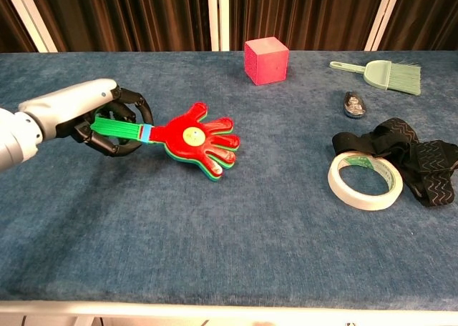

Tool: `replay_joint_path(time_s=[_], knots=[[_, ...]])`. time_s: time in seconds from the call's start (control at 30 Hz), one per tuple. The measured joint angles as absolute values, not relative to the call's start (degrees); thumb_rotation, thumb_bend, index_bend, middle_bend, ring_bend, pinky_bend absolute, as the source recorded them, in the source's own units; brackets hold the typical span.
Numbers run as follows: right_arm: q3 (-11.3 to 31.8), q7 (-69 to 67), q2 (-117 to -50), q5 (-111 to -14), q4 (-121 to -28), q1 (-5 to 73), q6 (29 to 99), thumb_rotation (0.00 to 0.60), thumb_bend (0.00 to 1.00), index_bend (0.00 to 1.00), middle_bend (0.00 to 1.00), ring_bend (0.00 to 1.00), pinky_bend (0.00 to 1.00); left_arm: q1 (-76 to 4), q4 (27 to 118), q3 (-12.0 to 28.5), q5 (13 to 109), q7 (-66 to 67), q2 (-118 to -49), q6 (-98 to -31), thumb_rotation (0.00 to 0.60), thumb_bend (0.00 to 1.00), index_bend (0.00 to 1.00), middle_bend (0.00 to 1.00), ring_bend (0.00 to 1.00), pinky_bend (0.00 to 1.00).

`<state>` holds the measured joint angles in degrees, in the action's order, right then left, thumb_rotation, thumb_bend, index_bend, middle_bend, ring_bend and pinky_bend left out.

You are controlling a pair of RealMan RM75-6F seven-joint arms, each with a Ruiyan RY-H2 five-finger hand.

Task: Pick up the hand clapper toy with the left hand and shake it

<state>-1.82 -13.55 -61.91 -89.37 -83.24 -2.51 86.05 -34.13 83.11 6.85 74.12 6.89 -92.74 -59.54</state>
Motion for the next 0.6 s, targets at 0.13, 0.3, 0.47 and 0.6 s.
replay_joint_path(time_s=[0.13,0.3,0.47,0.6], knots=[[-1.89,-13.5,-61.79,-89.43,-83.39,-2.49,85.95,0.6,0.21,0.0,0.0,0.0,0.0,-34.24,82.89,6.46,74.41,8.08,-91.69,-59.49,0.6,0.48,0.74,0.88,0.89,0.94],[-1.92,-13.46,-61.68,-89.48,-83.52,-2.46,85.86,0.6,0.21,0.0,0.0,0.0,0.0,-34.15,83.27,6.79,73.99,7.86,-90.98,-59.57,0.6,0.49,0.71,1.0,1.0,1.0],[-1.95,-13.45,-61.58,-89.41,-83.61,-2.45,85.74,0.6,0.21,0.0,0.0,0.0,0.0,-34.12,84.11,7.25,72.76,8.25,-90.08,-59.26,0.6,0.46,0.55,1.0,1.0,1.0],[-2.01,-13.28,-61.42,-89.35,-83.81,-2.43,85.54,0.6,0.21,0.0,0.0,0.0,0.0,-34.07,83.78,7.23,73.39,8.61,-89.76,-59.82,0.6,0.42,0.42,1.0,1.0,1.0]])
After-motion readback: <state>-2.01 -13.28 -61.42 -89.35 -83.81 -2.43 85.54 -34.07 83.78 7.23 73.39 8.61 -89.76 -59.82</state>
